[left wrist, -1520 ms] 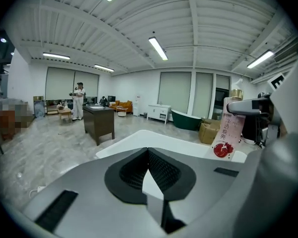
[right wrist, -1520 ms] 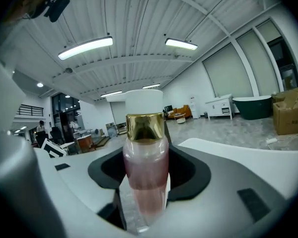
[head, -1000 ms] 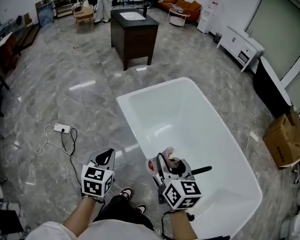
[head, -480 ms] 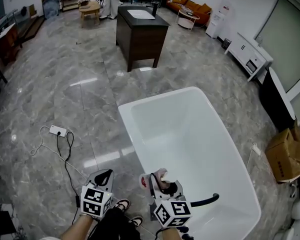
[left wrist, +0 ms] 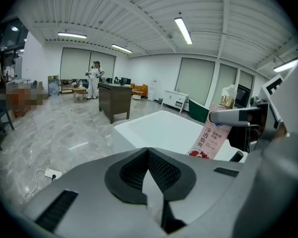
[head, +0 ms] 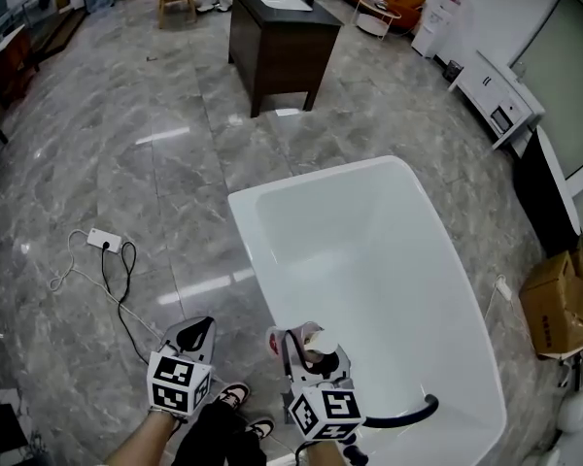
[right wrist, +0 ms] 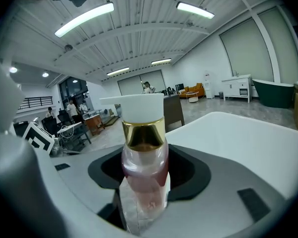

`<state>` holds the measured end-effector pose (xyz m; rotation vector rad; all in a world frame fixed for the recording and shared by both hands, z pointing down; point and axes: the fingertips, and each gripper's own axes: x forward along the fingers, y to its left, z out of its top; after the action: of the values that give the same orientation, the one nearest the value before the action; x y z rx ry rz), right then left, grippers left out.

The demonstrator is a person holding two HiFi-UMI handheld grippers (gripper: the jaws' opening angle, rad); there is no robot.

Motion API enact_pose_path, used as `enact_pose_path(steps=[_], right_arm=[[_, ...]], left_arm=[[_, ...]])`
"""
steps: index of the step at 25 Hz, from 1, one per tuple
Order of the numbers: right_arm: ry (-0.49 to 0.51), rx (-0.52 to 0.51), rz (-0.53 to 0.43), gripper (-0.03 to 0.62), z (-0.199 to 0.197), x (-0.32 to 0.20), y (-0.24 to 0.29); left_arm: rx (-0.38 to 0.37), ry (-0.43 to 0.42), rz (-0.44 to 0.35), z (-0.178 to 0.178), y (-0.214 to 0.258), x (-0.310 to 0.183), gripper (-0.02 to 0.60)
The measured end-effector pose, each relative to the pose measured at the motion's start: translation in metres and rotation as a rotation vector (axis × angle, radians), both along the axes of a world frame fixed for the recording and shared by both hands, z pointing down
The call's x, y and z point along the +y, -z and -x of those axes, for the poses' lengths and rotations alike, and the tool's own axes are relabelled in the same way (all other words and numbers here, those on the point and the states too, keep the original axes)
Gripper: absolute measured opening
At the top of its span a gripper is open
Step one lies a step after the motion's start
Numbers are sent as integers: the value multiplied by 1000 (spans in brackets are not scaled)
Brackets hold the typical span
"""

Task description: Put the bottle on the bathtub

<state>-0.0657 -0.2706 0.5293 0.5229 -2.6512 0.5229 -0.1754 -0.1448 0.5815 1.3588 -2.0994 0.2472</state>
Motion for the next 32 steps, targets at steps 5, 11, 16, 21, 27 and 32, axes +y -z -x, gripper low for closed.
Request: enact_pose_path(steps=[5, 11, 16, 21, 27, 32], right_arm=[[-24, 3, 0, 235, 16, -15, -15], [-27, 19, -3, 235, 35, -24, -36], [-25, 41, -25, 235, 47, -29, -53], [-38, 49, -39, 235, 53, -38, -64], [-49, 34, -60, 235, 67, -50, -67], [-46, 24, -88, 235, 79, -56, -71]], left_arm=[[14, -3, 3, 11, -15, -9, 16], [51, 23, -10, 25, -33, -14, 17], [57, 30, 0, 33, -50, -18, 17], [64, 31, -5, 35, -60, -24, 15], [51, 35, -2, 44, -70, -32, 15], [41, 50, -14, 55, -75, -38, 16]])
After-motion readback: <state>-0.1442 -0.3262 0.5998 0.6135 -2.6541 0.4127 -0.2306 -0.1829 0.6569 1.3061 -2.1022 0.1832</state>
